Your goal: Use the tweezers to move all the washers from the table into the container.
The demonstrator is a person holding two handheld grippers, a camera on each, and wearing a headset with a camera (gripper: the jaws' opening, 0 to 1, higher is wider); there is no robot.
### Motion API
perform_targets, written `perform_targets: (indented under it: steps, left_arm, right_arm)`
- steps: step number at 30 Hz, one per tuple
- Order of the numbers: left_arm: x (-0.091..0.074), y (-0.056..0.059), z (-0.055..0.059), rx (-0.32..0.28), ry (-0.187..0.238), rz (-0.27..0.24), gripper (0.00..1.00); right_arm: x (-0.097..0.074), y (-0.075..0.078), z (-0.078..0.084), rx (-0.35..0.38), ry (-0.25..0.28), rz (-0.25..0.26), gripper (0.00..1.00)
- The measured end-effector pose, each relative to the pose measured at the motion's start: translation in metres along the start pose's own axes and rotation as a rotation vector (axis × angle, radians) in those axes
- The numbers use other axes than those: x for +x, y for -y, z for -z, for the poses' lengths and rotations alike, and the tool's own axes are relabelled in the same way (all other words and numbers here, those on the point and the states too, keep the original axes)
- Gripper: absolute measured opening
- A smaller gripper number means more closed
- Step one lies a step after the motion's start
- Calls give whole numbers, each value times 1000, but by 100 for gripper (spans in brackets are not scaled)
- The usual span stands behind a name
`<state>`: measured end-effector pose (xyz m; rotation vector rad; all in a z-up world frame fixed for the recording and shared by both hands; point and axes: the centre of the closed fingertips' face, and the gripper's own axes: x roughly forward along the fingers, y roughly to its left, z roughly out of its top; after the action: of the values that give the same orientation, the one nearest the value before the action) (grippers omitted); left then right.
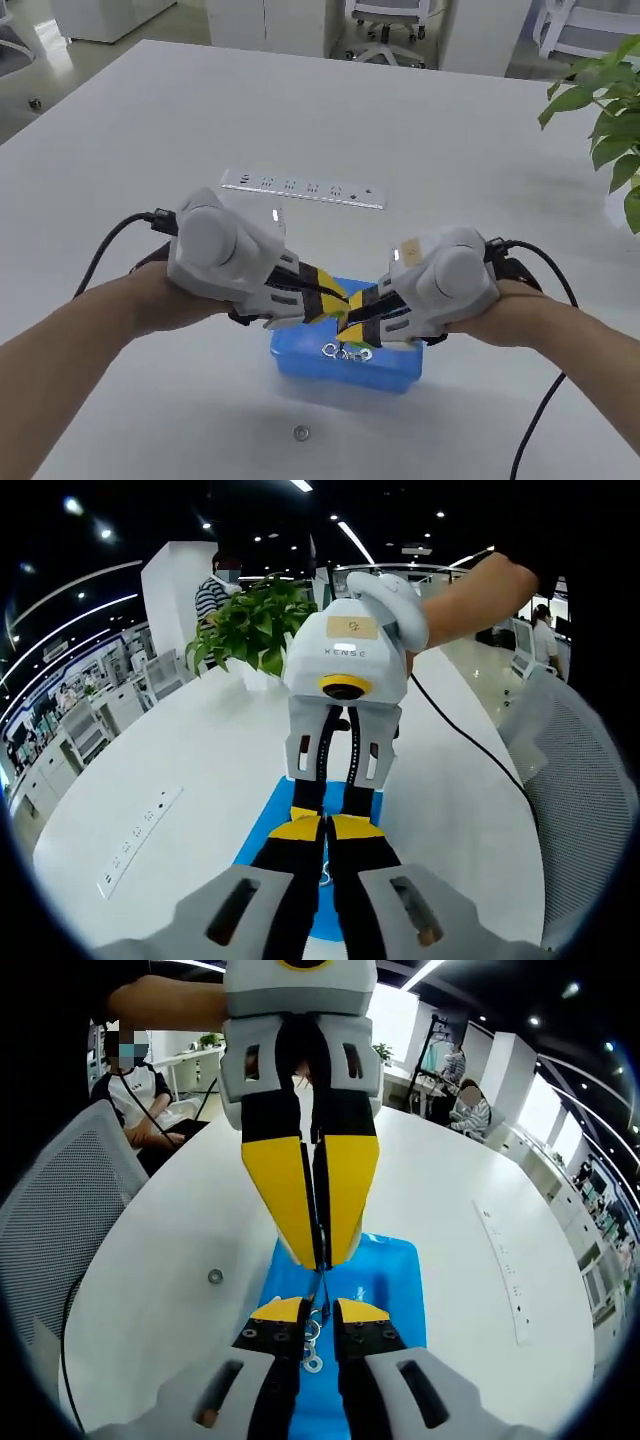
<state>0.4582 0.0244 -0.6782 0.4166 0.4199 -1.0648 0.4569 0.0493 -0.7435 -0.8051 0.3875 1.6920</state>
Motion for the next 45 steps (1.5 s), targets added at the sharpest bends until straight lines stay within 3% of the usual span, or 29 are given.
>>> perform_targets:
  steps: [15, 28, 34, 45]
  left_arm:
    - [-14, -7, -7, -5, 8, -16, 5]
    - [-32, -9, -14, -22, 13, -40, 5]
    - [-39, -6, -15, -31, 3, -51, 5]
    - [-50, 9, -18, -51, -13, -60, 5]
  right_arm:
    - [-16, -1, -12, 18, 12, 42, 21]
    - [-38, -6, -10, 71, 16, 96, 30]
    - [-48, -9, -5, 108, 17, 125, 35]
    - [-65, -18, 7, 173, 21, 182, 42]
